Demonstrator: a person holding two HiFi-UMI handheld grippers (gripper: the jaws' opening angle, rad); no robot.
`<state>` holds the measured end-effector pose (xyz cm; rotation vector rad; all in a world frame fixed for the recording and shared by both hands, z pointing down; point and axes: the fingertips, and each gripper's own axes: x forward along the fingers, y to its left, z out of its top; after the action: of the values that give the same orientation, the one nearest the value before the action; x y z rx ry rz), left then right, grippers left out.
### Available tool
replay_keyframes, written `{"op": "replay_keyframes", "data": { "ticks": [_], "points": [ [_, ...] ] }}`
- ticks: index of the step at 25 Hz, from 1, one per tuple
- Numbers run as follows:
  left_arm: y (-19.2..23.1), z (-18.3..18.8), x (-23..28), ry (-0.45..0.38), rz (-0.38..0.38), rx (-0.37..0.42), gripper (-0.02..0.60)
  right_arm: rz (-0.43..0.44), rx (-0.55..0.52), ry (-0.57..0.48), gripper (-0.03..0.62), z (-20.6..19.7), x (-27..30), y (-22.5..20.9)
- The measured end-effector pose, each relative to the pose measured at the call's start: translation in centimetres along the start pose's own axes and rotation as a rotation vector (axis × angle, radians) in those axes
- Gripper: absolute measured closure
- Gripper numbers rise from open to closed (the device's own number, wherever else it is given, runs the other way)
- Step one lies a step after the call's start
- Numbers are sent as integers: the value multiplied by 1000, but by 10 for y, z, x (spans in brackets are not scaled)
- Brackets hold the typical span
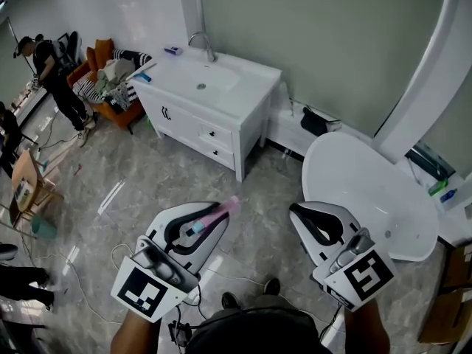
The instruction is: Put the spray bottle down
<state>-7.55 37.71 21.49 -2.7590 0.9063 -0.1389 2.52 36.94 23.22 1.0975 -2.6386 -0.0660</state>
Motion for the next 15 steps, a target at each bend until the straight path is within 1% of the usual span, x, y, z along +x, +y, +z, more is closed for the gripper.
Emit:
{"op": "replay_keyframes", "data": {
  "ticks": [3,8,15],
  "points": [
    [-2,2,22,19,20,9,523,20,-1,-13,585,-2,-4,-24],
    [-8,9,56,11,50,14,523,40,-9,-24,585,-7,-13,-59],
    [-18,12,95,24,83,24,523,73,-7,-42,585,-18,-25,-97]
  ]
}}
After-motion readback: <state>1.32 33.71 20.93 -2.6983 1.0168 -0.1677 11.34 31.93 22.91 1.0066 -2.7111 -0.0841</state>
